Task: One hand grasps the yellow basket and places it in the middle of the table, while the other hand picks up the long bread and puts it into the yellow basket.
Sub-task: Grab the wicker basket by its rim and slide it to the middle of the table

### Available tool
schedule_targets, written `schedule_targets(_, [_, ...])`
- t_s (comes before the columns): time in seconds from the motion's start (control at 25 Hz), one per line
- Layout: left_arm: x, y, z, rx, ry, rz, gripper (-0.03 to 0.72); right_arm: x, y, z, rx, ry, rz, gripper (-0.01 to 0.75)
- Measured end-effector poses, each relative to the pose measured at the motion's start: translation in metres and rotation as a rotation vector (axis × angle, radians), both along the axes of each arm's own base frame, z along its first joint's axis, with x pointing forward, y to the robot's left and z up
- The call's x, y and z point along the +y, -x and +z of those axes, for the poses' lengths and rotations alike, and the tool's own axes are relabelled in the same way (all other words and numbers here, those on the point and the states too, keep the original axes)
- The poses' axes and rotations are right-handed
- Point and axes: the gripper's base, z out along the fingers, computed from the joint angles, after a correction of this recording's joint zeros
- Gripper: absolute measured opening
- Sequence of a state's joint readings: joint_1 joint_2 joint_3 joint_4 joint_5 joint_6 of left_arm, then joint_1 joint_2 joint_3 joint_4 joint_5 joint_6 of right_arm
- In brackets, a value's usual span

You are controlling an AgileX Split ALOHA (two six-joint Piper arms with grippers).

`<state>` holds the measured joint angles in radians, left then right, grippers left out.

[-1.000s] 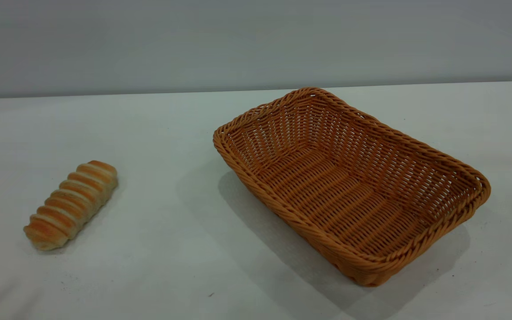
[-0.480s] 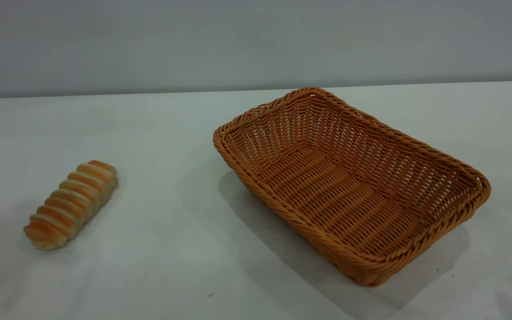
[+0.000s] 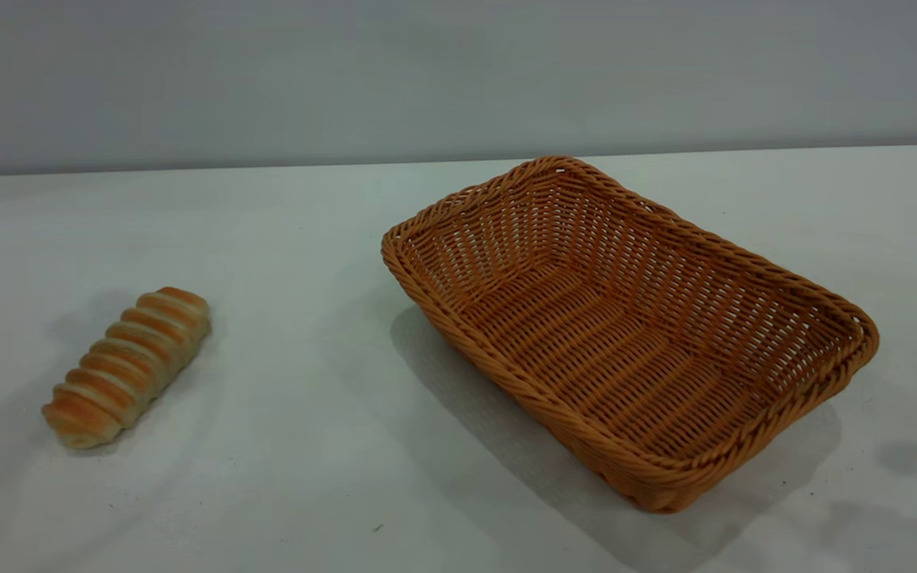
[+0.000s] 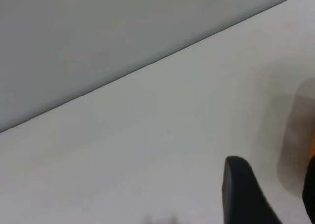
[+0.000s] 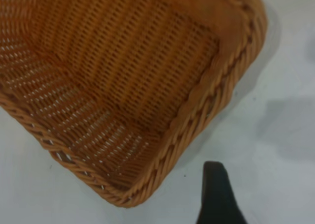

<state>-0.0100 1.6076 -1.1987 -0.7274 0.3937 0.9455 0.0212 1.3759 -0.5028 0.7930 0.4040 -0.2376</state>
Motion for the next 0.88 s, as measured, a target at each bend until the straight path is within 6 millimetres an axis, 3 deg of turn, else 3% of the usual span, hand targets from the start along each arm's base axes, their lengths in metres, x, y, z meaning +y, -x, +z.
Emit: schedule_targets(0.88, [0.001, -0.009, -0.006, -0.012, -0.016, 0.007, 0.371, 0.007, -0.019, -0.042, 0.077, -0.095, -0.015, 0.471])
